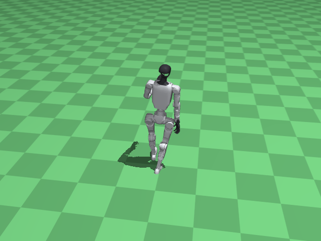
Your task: Upper body actions
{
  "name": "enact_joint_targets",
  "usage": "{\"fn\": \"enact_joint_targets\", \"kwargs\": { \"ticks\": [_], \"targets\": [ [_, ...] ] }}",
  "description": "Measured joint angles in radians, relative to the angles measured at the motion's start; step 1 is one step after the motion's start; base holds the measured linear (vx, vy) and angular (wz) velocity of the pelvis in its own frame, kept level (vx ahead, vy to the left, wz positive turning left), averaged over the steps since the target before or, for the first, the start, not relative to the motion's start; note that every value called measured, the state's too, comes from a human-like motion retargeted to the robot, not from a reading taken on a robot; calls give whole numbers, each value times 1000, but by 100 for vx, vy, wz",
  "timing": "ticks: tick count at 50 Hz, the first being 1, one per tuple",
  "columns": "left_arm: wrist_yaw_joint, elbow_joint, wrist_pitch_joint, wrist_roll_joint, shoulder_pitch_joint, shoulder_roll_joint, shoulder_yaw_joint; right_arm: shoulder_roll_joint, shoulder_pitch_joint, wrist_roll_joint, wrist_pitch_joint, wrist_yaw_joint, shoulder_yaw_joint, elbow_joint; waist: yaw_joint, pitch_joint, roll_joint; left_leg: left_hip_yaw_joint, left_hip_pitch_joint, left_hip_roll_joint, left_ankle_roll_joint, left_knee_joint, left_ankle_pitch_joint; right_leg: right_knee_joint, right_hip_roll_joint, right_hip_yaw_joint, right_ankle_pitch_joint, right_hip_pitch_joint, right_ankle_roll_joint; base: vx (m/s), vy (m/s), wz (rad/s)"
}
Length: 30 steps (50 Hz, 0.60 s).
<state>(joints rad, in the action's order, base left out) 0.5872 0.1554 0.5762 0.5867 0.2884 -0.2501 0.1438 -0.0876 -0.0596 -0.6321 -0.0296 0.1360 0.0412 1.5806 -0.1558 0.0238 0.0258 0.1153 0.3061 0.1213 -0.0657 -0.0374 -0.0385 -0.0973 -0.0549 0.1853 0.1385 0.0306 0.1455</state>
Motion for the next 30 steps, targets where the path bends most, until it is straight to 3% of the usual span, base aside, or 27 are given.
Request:
{"fn": "enact_joint_targets", "kwargs": {
  "ticks": [9, 20, 28, 30],
  "targets": [
    [4, 42, -3, 28, 24, 20, 4, -34, 42, 29, 2, -12, -41, 43, 15, -23, 0, -111, -26, 35, 68, -88, 34, 58, 19, 76, -61, -28, 40, -33, 3, 44],
    [29, 160, -11, 199, -181, -42, -163, -20, 21, 22, 41, -18, -54, 106, -14, 47, 18, -136, -171, -13, 165, -337, -32, 46, 84, 80, -115, -146, 49, -26, 6, 10],
    [35, 573, -104, 352, -325, 17, -285, 4, 27, 74, 25, -23, -55, 99, -60, 90, 23, -100, -343, -98, 156, -356, 83, 17, 126, 100, -143, -226, 36, -25, 10, 21],
    [-15, 726, -130, 375, -324, 31, -302, 7, 22, 81, 26, -26, -53, 103, -77, 91, 17, -123, -363, -111, 194, -342, 113, 5, 136, 121, -150, -250, 30, -38, 17, 56]
  ]
}}
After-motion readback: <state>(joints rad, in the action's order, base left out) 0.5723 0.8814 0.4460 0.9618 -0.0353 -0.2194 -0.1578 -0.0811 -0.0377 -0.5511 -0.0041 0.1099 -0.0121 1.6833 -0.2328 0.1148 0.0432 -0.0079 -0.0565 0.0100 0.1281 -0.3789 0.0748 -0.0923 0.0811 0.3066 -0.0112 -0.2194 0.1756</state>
